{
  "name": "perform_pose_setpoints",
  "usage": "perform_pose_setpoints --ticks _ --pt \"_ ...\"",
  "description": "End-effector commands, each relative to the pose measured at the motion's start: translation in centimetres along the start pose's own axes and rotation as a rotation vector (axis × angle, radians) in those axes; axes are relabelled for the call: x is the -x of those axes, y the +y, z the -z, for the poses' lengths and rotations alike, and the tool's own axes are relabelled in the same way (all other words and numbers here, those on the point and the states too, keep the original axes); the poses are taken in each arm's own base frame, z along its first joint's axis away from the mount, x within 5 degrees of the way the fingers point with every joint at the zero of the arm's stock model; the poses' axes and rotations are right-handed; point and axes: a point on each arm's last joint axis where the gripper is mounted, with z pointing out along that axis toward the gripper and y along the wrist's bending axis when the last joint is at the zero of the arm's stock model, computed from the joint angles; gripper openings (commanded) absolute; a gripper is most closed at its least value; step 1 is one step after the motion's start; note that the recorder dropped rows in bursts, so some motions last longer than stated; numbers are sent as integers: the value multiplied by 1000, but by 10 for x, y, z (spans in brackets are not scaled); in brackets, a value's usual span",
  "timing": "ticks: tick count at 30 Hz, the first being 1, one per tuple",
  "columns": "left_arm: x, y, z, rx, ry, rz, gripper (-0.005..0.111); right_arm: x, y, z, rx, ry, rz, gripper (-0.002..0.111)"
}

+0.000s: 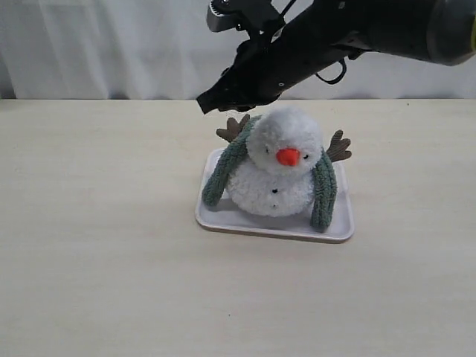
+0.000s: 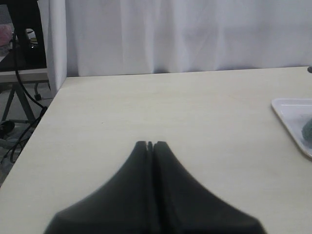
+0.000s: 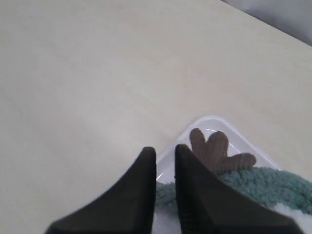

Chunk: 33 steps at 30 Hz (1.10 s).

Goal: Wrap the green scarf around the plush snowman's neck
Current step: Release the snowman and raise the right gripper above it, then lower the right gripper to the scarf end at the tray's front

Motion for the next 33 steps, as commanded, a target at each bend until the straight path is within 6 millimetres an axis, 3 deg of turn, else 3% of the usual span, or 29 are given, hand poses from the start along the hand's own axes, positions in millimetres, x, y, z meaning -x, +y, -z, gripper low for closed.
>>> perform_pose_setpoints --ticks 1,2,6,10,20,33 --pt "0 0 0 6 -9 4 0 -1 41 9 90 82 200 41" --pt "0 0 0 6 -9 4 0 -6 60 7 81 141 336 49" --pt "0 0 0 6 -9 4 0 -20 106 -2 -51 297 787 61" --pt "0 0 0 6 -9 4 0 -31 122 -26 -185 412 1088 64" --pt "0 0 0 6 -9 4 0 -61 115 -84 -280 587 1303 64" --pt "0 0 0 5 -9 7 0 -79 110 -128 -345 571 1409 64"
